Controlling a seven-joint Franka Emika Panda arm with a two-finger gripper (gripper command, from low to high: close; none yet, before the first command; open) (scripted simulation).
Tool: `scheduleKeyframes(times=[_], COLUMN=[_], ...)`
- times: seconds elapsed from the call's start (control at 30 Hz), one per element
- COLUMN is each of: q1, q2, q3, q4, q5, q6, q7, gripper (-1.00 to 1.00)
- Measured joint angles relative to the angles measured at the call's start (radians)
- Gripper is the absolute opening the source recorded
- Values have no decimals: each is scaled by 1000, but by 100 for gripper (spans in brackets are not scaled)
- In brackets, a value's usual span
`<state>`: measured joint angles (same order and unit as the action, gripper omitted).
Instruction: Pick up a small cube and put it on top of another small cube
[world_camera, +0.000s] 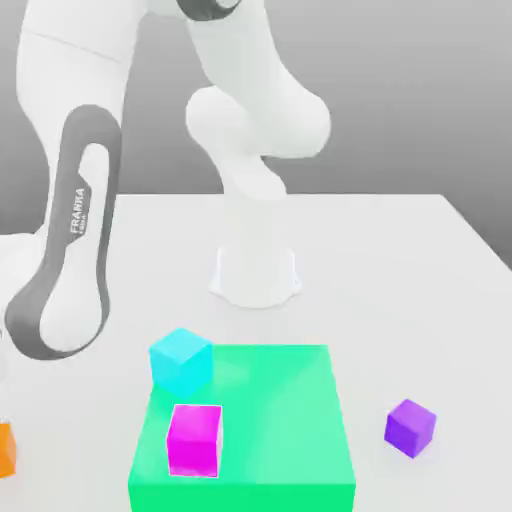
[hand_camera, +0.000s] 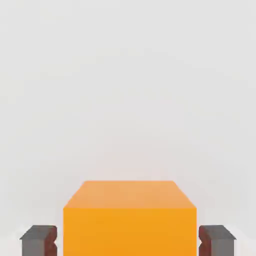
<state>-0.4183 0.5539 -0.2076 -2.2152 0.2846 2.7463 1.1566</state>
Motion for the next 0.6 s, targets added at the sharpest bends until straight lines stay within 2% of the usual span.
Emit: scheduleKeyframes(times=[0.1, 0.27, 0.6], q1=[1, 48, 168], q2=[-4, -164, -529], q3=[-2, -52, 30], q4=[-1, -47, -244], q5=[-2, -75, -220], q6=[-3, -115, -270], q7=[2, 37, -174], gripper=[-100, -100, -100])
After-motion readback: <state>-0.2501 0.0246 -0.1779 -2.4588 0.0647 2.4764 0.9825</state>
